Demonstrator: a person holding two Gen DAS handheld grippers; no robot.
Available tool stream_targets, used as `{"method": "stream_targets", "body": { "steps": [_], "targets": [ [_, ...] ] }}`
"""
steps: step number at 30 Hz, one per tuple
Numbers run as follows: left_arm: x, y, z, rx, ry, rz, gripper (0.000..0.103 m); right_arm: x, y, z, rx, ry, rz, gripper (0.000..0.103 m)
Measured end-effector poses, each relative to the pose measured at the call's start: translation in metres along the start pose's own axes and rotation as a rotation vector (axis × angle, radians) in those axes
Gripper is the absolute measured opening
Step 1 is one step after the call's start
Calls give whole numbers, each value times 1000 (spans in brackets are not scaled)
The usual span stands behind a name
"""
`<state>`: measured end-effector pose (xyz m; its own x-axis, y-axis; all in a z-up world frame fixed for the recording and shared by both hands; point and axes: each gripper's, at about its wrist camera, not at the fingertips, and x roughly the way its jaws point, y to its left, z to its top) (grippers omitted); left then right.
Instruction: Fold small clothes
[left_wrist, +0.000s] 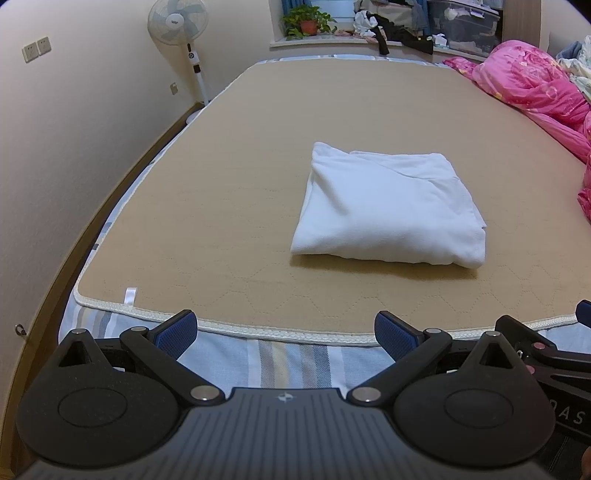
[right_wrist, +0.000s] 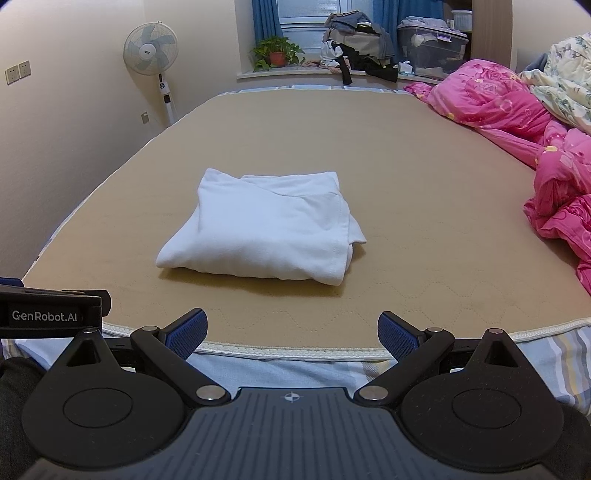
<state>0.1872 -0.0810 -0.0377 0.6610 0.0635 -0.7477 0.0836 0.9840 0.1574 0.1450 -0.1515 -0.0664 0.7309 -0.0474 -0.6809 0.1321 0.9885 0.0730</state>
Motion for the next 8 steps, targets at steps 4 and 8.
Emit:
{"method": "stream_targets", "body": {
  "steps": [4,8],
  "targets": [
    [-2,0,-2,8,-17,6,102,-1,1,0,-3,1,2,99],
    [0,4,-2,-1,-6,-9,102,-1,2,0,-6,3,6,99]
  ]
}}
